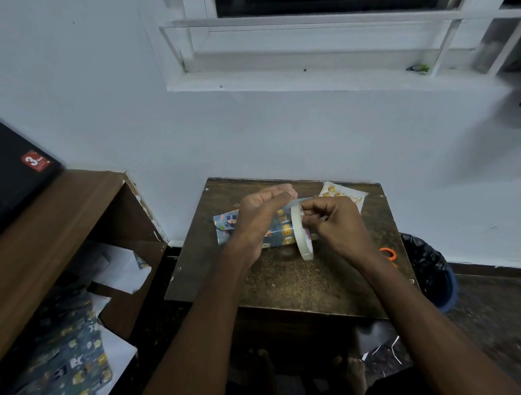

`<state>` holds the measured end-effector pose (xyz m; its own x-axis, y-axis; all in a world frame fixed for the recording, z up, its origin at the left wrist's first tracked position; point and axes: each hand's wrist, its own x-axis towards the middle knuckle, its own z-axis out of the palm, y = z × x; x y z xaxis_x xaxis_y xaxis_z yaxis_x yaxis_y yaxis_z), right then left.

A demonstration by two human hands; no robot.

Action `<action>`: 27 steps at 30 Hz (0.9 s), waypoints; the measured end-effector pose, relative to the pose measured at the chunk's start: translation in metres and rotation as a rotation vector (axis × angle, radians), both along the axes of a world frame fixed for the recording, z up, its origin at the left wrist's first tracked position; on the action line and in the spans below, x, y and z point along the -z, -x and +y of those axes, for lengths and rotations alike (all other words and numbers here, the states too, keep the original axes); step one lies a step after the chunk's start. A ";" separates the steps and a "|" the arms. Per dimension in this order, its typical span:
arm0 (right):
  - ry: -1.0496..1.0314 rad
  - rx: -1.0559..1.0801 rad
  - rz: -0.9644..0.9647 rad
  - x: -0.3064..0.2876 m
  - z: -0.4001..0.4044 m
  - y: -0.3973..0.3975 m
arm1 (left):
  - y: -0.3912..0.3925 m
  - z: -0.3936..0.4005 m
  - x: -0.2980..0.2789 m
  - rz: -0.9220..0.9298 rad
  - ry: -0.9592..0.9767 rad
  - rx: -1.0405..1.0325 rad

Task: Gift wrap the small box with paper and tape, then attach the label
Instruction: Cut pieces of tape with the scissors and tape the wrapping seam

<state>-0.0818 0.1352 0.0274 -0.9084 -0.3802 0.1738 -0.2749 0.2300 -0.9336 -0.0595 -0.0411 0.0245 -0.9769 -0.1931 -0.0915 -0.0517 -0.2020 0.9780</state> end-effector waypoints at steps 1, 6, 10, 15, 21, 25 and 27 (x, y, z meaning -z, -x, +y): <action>-0.015 0.003 -0.006 0.000 0.000 0.000 | -0.001 0.000 -0.002 -0.012 -0.040 -0.015; -0.134 0.046 0.034 0.000 0.007 -0.001 | -0.004 0.001 -0.007 -0.029 -0.135 -0.051; -0.315 0.129 0.072 0.004 0.018 0.001 | -0.005 0.000 -0.008 0.002 -0.118 -0.071; -0.327 0.154 0.070 0.008 0.026 -0.002 | -0.010 0.003 -0.012 0.058 0.048 0.088; -0.281 0.135 0.046 0.006 0.028 -0.003 | -0.014 0.003 -0.019 0.053 0.135 0.145; -0.263 0.114 0.029 0.007 0.029 -0.003 | -0.017 0.010 -0.019 0.067 0.175 0.158; -0.272 0.102 0.045 0.010 0.030 -0.003 | -0.020 0.016 -0.020 0.072 0.192 0.171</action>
